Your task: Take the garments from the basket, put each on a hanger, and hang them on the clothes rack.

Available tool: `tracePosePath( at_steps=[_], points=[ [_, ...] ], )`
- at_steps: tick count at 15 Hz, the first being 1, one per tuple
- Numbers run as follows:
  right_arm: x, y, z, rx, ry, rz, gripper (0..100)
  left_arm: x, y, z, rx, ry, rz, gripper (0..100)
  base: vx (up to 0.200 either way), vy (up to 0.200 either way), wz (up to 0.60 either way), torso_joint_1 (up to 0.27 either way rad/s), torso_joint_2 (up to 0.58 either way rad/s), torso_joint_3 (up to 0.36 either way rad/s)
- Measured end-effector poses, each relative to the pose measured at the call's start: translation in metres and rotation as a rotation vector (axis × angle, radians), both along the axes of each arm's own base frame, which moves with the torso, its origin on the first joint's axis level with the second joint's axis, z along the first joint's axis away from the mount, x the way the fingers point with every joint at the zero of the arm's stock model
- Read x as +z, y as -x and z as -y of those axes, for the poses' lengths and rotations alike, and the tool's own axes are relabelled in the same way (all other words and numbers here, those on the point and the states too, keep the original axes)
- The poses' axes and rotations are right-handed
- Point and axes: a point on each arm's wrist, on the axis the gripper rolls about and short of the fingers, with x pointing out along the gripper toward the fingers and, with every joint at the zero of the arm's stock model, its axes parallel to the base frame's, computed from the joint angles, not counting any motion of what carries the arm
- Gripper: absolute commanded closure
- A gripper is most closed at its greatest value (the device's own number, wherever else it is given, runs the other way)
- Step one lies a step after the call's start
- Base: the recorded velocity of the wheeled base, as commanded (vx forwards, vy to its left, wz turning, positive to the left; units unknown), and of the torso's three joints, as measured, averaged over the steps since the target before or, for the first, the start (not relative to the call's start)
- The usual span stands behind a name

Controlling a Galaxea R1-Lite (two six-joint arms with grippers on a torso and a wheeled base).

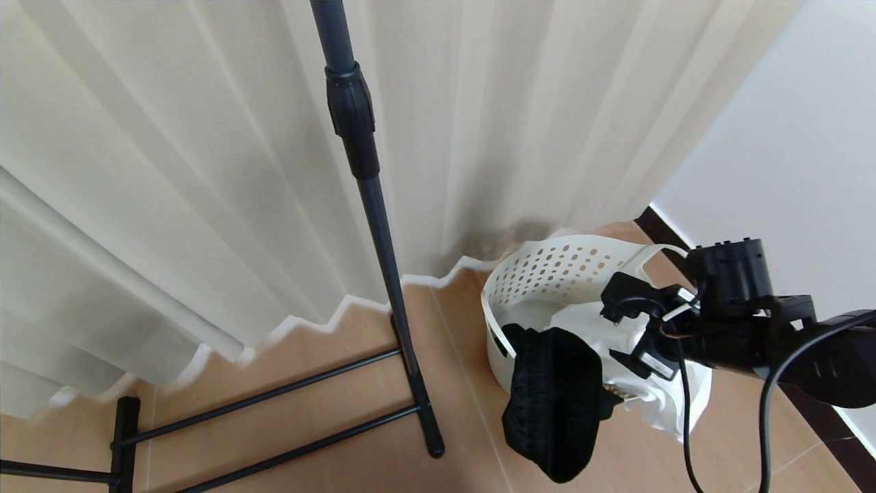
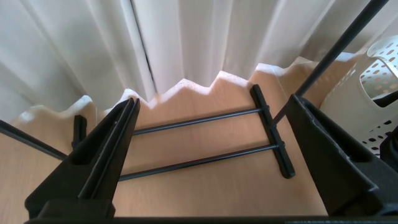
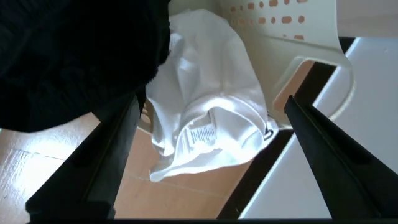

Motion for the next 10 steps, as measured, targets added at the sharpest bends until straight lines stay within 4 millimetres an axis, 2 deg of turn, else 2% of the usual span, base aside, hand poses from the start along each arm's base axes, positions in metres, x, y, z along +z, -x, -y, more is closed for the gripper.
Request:
tracePosePath(
  at_steps=[3, 10],
  points=[
    [-0.014, -0.018, -0.008, 0.088, -0.059, -0.044, 0, 0.0, 0.0, 0.0, 0.0, 0.0, 0.0, 0, 0.0, 0.0, 0.0, 0.0, 0.0, 0.0],
    [-0.042, -0.054, -0.017, 0.097, -0.075, -0.041, 0, 0.0, 0.0, 0.0, 0.0, 0.0, 0.0, 0, 0.0, 0.0, 0.0, 0.0, 0.0, 0.0]
  ],
)
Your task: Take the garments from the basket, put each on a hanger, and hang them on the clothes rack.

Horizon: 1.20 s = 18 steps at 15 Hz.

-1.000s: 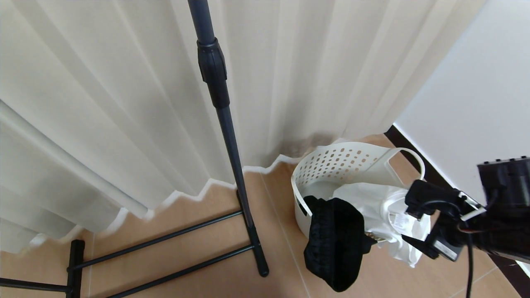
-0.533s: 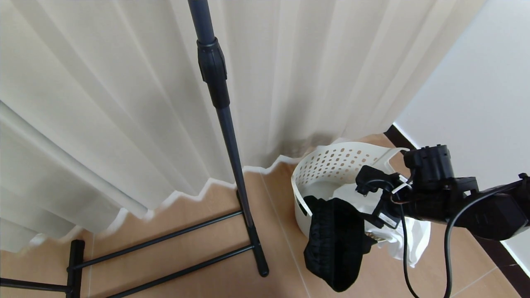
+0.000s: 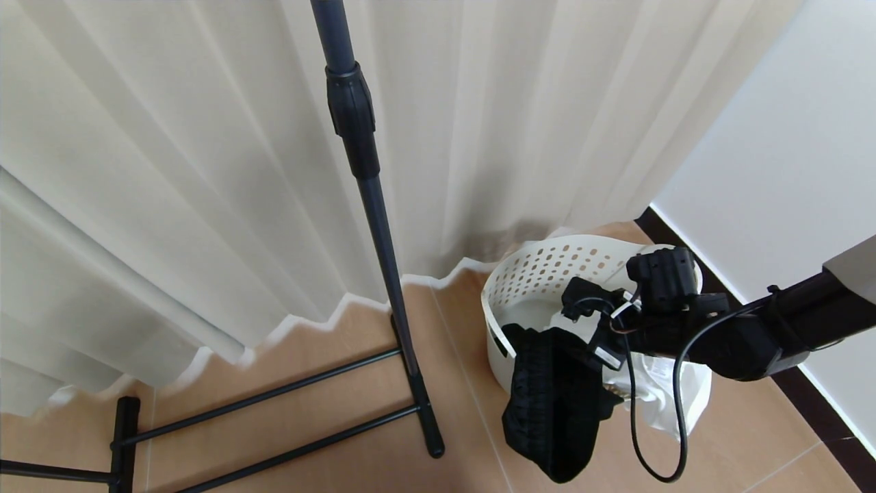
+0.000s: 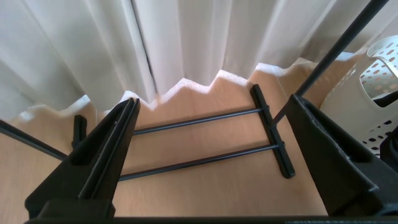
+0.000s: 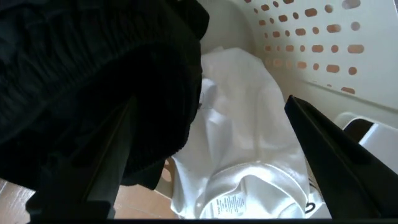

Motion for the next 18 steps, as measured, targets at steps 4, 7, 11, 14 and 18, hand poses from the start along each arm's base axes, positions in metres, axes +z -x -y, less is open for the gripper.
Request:
tracePosePath(
  at_steps=[4, 7, 11, 14, 18],
  points=[
    [-0.021, -0.017, -0.004, 0.005, -0.022, 0.021, 0, 0.0, 0.0, 0.0, 0.0, 0.0, 0.0, 0, 0.0, 0.0, 0.0, 0.0, 0.0, 0.0],
    [-0.032, -0.027, -0.007, -0.014, -0.094, -0.006, 0, 0.0, 0.0, 0.0, 0.0, 0.0, 0.0, 0, 0.0, 0.0, 0.0, 0.0, 0.0, 0.0],
    [-0.036, -0.037, -0.01, -0.027, -0.136, 0.011, 0, 0.0, 0.0, 0.0, 0.0, 0.0, 0.0, 0, 0.0, 0.0, 0.0, 0.0, 0.0, 0.0],
    [-0.041, -0.042, -0.011, -0.03, -0.145, 0.024, 100, 0.0, 0.0, 0.0, 0.0, 0.0, 0.0, 0, 0.0, 0.0, 0.0, 0.0, 0.0, 0.0],
    [-0.044, -0.036, -0.011, -0.033, -0.157, 0.034, 100, 0.0, 0.0, 0.0, 0.0, 0.0, 0.0, 0, 0.0, 0.0, 0.0, 0.0, 0.0, 0.0]
  ],
)
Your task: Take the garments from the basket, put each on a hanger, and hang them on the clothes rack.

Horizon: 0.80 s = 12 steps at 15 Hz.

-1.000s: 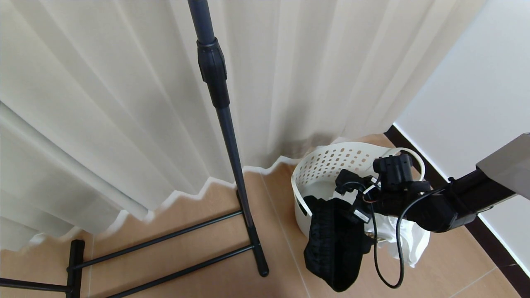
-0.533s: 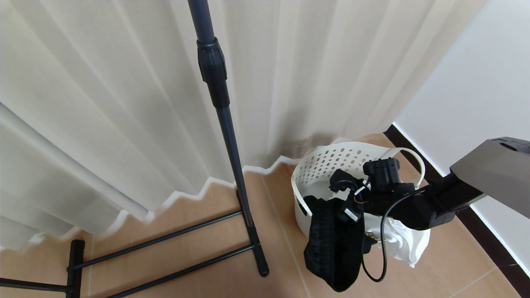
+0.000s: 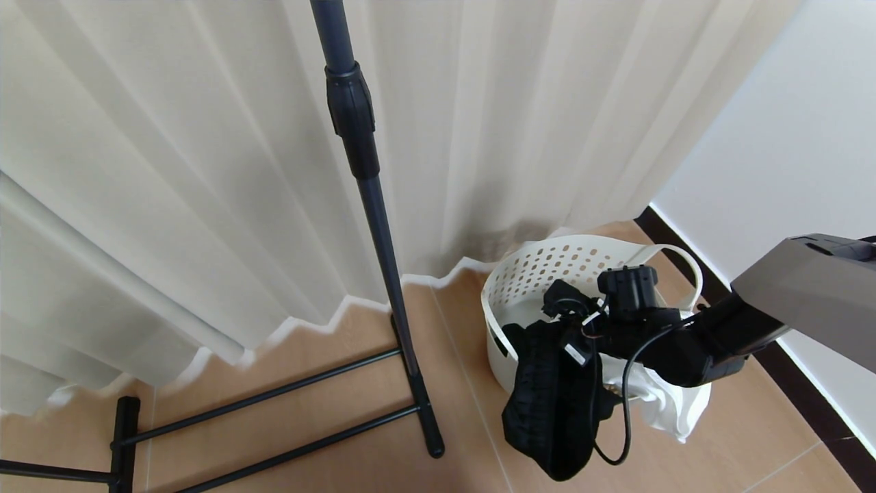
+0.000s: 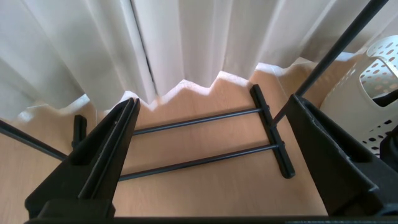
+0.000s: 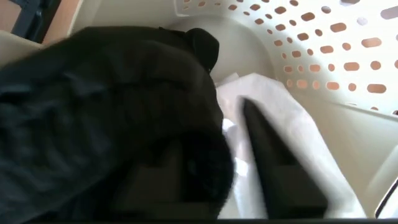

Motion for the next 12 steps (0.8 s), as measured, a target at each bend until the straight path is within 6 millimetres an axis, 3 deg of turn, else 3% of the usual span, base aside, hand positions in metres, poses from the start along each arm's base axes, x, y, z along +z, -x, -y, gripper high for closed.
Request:
tracePosePath(
  at_steps=[2, 6, 12],
  points=[
    [0.0, 0.013, 0.002, -0.021, -0.029, -0.006, 100, 0.0, 0.0, 0.0, 0.0, 0.0, 0.0, 0, 0.0, 0.0, 0.0, 0.0, 0.0, 0.0],
    [0.018, 0.068, 0.002, -0.129, -0.155, -0.05, 100, 0.0, 0.0, 0.0, -0.001, 0.0, 0.0, 0, 0.0, 0.0, 0.0, 0.0, 0.0, 0.0],
    [0.101, 0.166, -0.004, -0.167, -0.41, 0.068, 100, 0.0, 0.0, 0.0, -0.001, -0.001, 0.0, 0, 0.0, 0.0, 0.0, 0.0, 0.0, 0.0]
  ],
)
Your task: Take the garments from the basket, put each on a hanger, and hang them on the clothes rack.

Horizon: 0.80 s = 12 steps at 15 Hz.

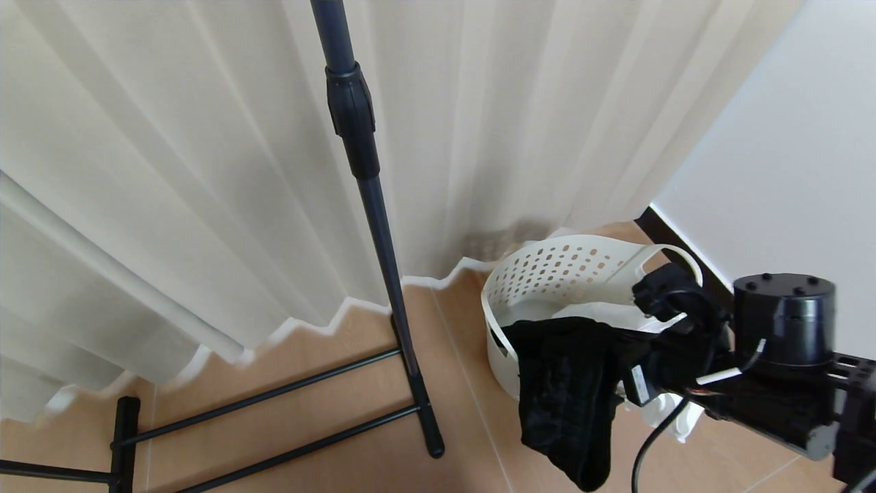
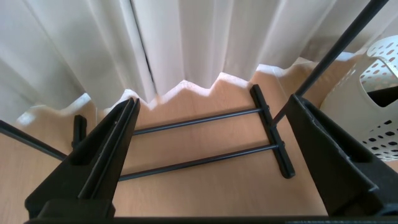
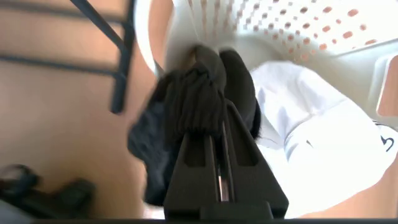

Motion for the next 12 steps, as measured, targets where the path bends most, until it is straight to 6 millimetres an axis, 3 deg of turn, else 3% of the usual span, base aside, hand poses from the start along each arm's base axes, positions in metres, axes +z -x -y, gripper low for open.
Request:
tracePosePath(
  at_steps=[5, 12],
  points=[
    [0.049, 0.051, 0.014, 0.024, -0.143, 0.133, 100, 0.0, 0.0, 0.0, 0.0, 0.0, 0.0, 0, 0.0, 0.0, 0.0, 0.0, 0.0, 0.0],
    [0.06, 0.063, 0.021, 0.029, -0.173, 0.184, 100, 0.0, 0.0, 0.0, 0.0, -0.001, -0.003, 0, 0.0, 0.0, 0.0, 0.0, 0.0, 0.014]
  ],
)
